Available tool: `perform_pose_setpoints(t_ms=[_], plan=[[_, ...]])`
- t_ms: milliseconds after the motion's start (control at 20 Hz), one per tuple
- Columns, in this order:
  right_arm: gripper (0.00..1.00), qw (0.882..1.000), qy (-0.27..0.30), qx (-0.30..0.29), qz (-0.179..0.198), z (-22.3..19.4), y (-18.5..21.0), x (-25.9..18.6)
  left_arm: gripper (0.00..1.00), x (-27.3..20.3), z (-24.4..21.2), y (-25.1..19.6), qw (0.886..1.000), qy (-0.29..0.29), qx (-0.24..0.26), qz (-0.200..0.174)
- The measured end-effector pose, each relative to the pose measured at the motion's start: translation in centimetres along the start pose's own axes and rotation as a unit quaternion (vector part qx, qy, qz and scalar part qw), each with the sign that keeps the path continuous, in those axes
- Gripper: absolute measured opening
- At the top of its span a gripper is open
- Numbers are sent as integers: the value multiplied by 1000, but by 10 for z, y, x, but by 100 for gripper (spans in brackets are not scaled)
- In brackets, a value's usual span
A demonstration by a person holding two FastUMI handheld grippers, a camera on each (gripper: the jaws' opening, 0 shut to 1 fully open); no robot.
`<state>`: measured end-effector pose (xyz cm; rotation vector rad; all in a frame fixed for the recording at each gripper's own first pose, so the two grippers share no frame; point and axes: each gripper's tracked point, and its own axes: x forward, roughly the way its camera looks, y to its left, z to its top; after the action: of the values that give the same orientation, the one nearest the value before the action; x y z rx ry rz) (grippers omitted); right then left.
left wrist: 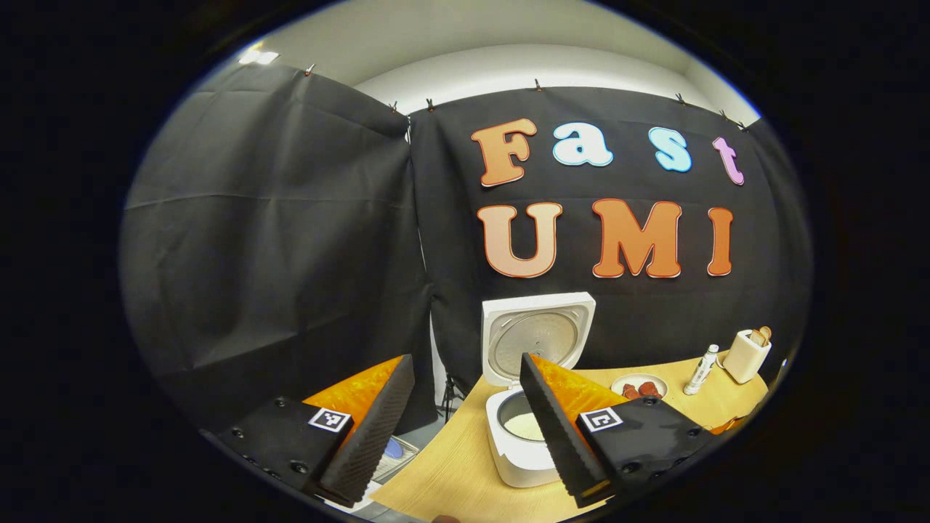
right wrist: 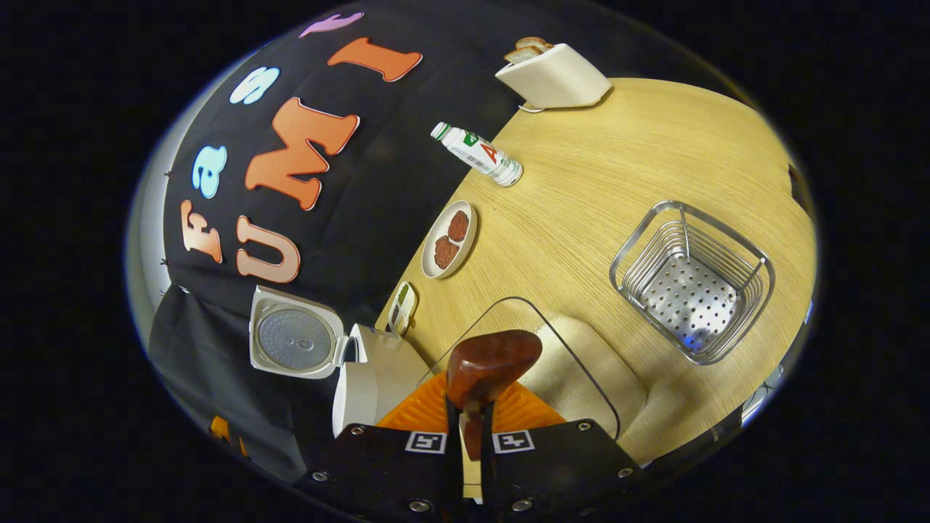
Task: Close the left gripper, press the button to open the rice cooker; take a wooden spoon from the chopstick holder with the right hand, scoop a spoonful of rice and pour it into the rice cooker, then put the wooden spoon back into the chopstick holder.
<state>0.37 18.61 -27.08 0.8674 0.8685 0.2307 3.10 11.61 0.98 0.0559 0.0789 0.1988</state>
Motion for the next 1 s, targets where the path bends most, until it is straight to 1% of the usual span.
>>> perform_pose_setpoints(t_ms=[100, 300, 500, 800, 1000], plan=[[9, 1000, -7, -3, 4, 8, 7, -3, 99, 2, 1, -2, 1000, -3, 4, -1], [9, 999, -11, 22, 30, 16, 28, -13, 99, 8, 0, -6, 1000, -1, -1, -4], [9, 999, -11, 39, 35, 20, 46, -18, 99, 14, -7, -8, 1000, 11, -4, -6], [9, 995, -12, 58, 76, 32, 92, -27, 99, 20, -8, -12, 1000, 13, -8, -17], [9, 994, -5, 57, 94, 32, 122, -24, 99, 23, -14, -19, 999, 20, -14, -29]])
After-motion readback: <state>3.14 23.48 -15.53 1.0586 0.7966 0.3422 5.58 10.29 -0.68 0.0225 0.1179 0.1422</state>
